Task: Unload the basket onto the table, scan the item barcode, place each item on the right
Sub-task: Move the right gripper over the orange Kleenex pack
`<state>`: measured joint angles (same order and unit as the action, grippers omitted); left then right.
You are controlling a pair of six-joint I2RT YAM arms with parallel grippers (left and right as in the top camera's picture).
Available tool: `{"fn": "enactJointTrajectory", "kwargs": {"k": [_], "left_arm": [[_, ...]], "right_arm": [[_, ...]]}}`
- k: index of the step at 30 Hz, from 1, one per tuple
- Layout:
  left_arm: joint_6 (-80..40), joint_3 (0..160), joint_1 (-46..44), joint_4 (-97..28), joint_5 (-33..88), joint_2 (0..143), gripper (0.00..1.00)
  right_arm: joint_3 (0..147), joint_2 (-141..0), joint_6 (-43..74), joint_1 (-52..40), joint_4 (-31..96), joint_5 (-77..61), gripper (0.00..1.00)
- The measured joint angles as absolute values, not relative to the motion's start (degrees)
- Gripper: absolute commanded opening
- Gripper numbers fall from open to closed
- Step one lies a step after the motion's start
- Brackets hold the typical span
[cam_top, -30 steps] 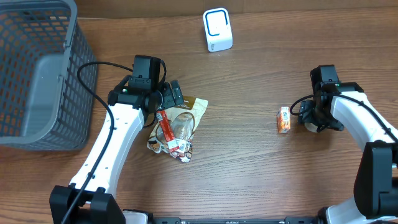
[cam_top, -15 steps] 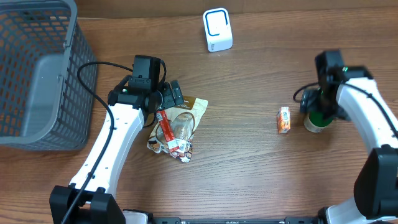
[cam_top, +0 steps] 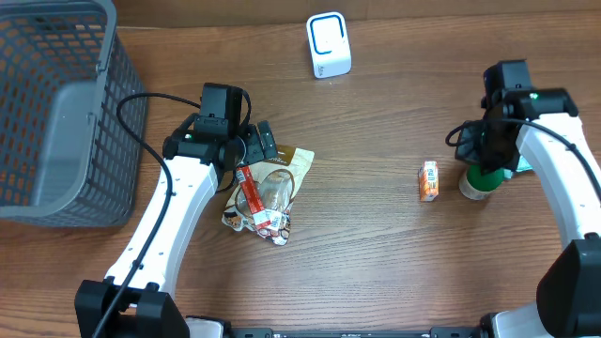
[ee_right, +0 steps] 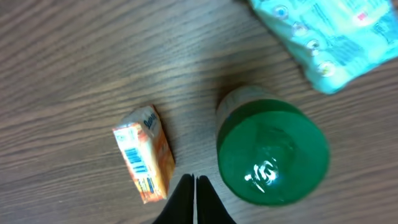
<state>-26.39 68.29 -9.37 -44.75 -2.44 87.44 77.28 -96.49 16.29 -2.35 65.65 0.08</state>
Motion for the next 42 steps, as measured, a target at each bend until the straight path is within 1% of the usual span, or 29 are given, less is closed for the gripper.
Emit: {"fn": "enactJointTrajectory", "kwargs": {"k": [12, 19, 28, 30, 34, 37, 42], "left_arm": [[-26.4, 68.3, -9.4, -44.8, -2.4, 87.4, 1.0], [-26.4, 68.3, -9.4, -44.8, -2.4, 87.4, 1.0], [-26.4, 68.3, -9.4, -44.8, -2.4, 87.4, 1.0], [-26.4, 68.3, -9.4, -44.8, -2.4, 87.4, 1.0], [-26.4, 68.3, -9.4, -44.8, -2.4, 87.4, 1.0], [-26.4, 68.3, -9.4, -44.8, -2.4, 87.4, 1.0], [-26.4, 68.3, -9.4, -44.8, -2.4, 87.4, 1.0]], "right_arm": [[67.5, -96.5, 16.3, -3.1, 53.4, -2.9, 0.04], [61.1, -96.5, 16.3, -7.2, 45.5, -3.7, 0.05], [59.0, -96.5, 16.3, -14.1, 43.0, -7.3, 0.06], [59.0, -96.5, 16.3, -15.9, 42.2, -9.0, 0.08], [59.0, -96.5, 16.5, -20.1, 40.9, -10.9, 0.15], [59.0, -96.5, 16.5, -22.7, 40.0, -11.2, 0.18], [59.0, -96.5, 16.5, -24.1, 38.6, -9.4, 0.23]]}}
